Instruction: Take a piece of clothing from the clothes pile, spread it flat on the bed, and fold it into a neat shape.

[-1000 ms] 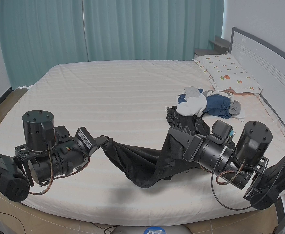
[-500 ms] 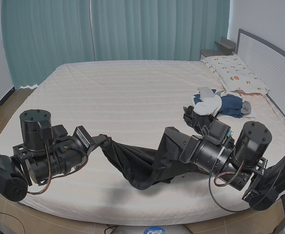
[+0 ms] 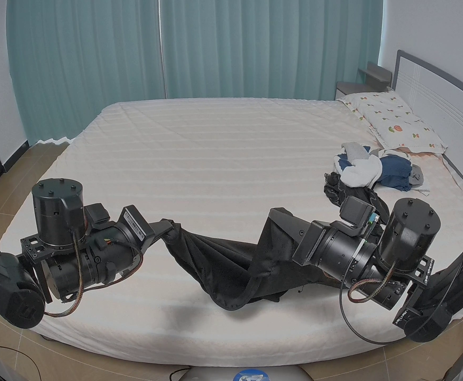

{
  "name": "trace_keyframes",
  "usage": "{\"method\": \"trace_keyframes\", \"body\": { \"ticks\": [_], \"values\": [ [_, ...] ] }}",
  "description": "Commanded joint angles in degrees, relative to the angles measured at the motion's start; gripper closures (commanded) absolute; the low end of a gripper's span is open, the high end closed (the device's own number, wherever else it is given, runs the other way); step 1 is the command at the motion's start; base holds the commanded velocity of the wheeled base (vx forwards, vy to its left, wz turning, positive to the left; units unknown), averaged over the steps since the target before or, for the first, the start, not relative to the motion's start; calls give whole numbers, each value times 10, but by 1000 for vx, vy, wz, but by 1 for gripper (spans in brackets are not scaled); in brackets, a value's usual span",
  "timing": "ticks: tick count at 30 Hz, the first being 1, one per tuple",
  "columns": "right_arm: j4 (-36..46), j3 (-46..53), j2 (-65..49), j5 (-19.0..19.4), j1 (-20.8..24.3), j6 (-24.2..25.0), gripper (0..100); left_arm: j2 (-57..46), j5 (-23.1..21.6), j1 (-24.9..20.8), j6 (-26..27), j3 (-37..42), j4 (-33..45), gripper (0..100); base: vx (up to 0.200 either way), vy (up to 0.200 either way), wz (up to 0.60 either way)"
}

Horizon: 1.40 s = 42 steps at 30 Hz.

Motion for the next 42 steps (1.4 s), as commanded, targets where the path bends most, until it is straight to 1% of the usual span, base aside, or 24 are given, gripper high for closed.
{"method": "trace_keyframes", "body": {
  "ticks": [1,3,4,5,6,10,13,19,21,24,26,27,28,29,31,33,34,36,37,38,39,40,41,42],
  "values": [
    [0,9,6,1,-23,0,100,5,-2,-1,1,6,0,100,0,200,0],
    [1,16,4,2,-43,0,100,5,-3,-1,3,11,0,100,0,0,0],
    [1,17,3,2,-44,0,100,5,-3,-1,3,11,0,100,0,0,0],
    [2,26,0,5,-60,0,100,5,-3,-1,4,12,0,100,-200,0,0],
    [2,33,-2,5,-65,0,100,5,-6,-2,4,12,0,100,-200,0,0],
    [2,54,-12,6,-66,1,100,2,-10,-14,5,12,0,100,-200,0,0],
    [0,83,-33,5,-61,2,100,-1,-10,-38,5,13,22,100,-200,0,0],
    [1,138,-96,-1,-24,5,100,-39,-10,-76,5,11,70,100,-200,0,0],
    [3,164,-159,-3,5,4,100,-78,-10,-103,6,2,115,100,-200,0,0],
    [12,159,-214,-11,18,1,100,-109,-10,-105,6,-19,138,100,-200,0,0],
    [46,136,-273,-13,27,-2,100,-145,-8,-104,6,-39,162,100,-100,0,0],
    [62,123,-291,-14,28,-3,100,-155,-8,-103,8,-47,170,100,0,0,0],
    [62,123,-291,-14,28,-3,100,-155,-8,-103,8,-47,170,100,0,0,0],
    [127,75,-342,-14,27,-4,100,-183,-9,-98,8,-79,202,100,0,0,0],
    [188,11,-387,-15,21,-3,100,-198,-9,-89,23,-126,239,100,0,0,0],
    [213,-40,-405,-13,2,-4,100,-197,-9,-64,35,-168,257,100,0,0,0],
    [223,-76,-407,-8,-16,-4,100,-197,-9,-48,37,-192,261,100,0,0,0],
    [244,-148,-400,1,-60,-3,100,-185,-8,-19,36,-241,262,100,0,0,0],
    [267,-188,-391,10,-85,-2,100,-174,-6,-3,35,-265,262,100,0,0,0],
    [305,-240,-377,24,-120,2,100,-158,-2,14,35,-293,263,100,0,0,0],
    [309,-247,-376,26,-125,2,100,-156,-2,16,35,-296,263,100,0,0,0],
    [352,-307,-357,41,-166,6,100,-139,-2,31,35,-322,270,100,0,0,0],
    [379,-349,-337,51,-193,9,100,-123,-3,38,35,-338,281,100,0,0,0],
    [390,-365,-328,55,-204,13,100,-116,-2,41,34,-344,286,100,0,0,0]
  ]
}}
